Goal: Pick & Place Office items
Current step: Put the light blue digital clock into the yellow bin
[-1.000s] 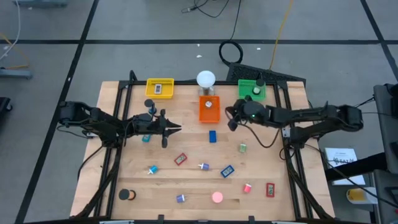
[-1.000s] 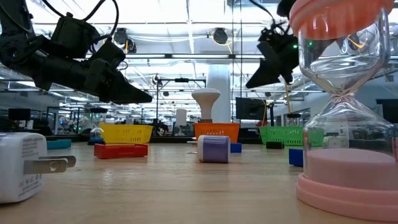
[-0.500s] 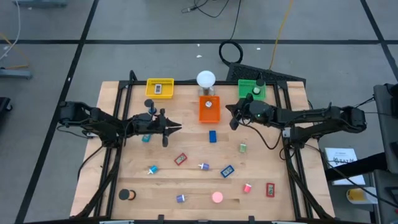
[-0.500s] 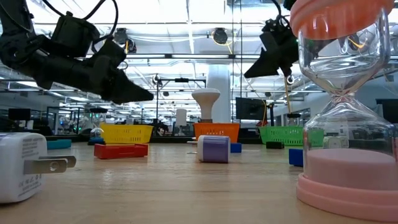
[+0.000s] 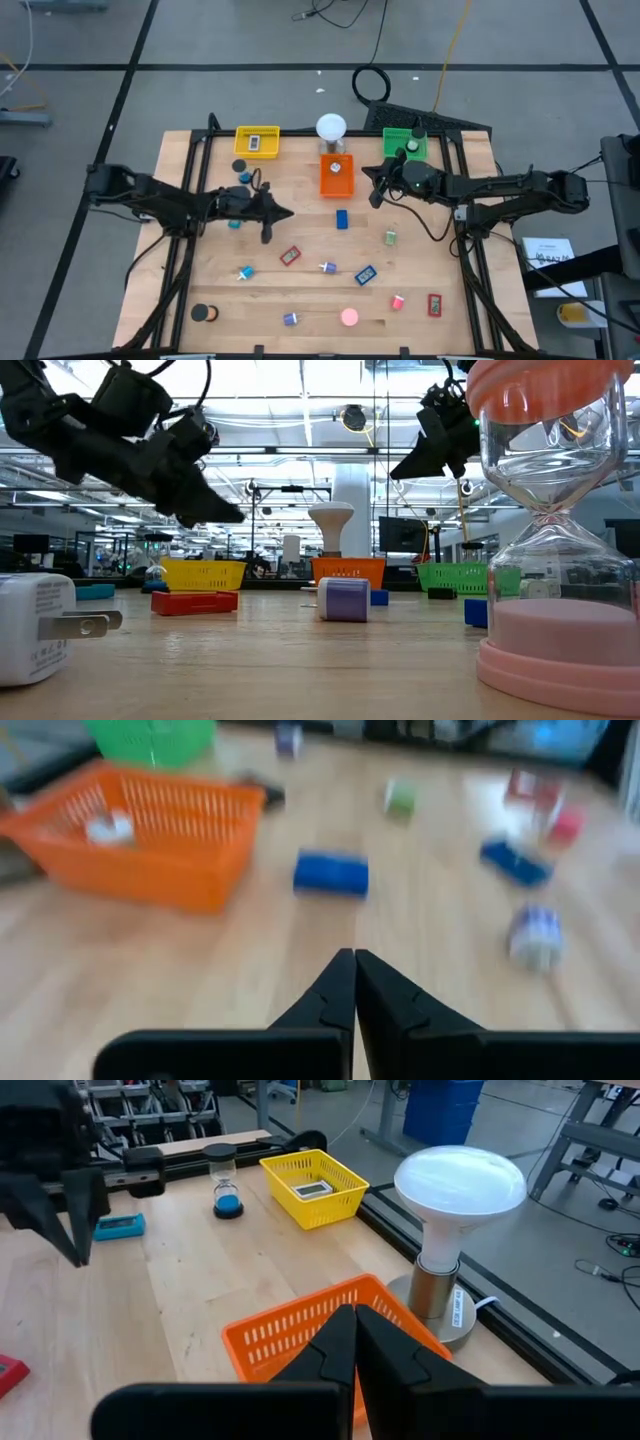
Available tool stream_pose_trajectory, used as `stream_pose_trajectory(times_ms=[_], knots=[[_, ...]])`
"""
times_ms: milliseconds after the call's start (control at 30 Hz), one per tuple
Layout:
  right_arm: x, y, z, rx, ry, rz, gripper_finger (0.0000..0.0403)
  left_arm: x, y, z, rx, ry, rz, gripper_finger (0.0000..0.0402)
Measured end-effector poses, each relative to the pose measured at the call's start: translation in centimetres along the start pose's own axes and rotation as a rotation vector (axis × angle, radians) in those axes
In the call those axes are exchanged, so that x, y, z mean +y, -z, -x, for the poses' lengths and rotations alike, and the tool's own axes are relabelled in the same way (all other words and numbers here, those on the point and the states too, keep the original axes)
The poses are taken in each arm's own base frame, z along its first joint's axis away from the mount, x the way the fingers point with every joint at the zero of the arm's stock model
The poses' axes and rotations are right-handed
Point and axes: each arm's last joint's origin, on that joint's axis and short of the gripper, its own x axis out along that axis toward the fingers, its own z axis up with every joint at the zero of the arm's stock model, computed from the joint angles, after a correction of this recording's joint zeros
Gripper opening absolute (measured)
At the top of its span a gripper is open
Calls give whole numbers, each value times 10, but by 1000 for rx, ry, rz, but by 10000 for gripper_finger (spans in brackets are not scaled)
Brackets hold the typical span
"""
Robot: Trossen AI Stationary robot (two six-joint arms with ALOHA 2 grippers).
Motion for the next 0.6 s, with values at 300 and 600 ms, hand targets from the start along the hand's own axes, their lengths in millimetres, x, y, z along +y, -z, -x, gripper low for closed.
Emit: stream_pose_trajectory(times_ms=[300, 600], knots=[[1, -1, 0, -3, -34, -2, 4, -23, -7, 16, 63, 165, 86, 11], [6, -2, 1, -14, -212, 43, 4, -29, -20, 43, 480, -215, 276, 8]])
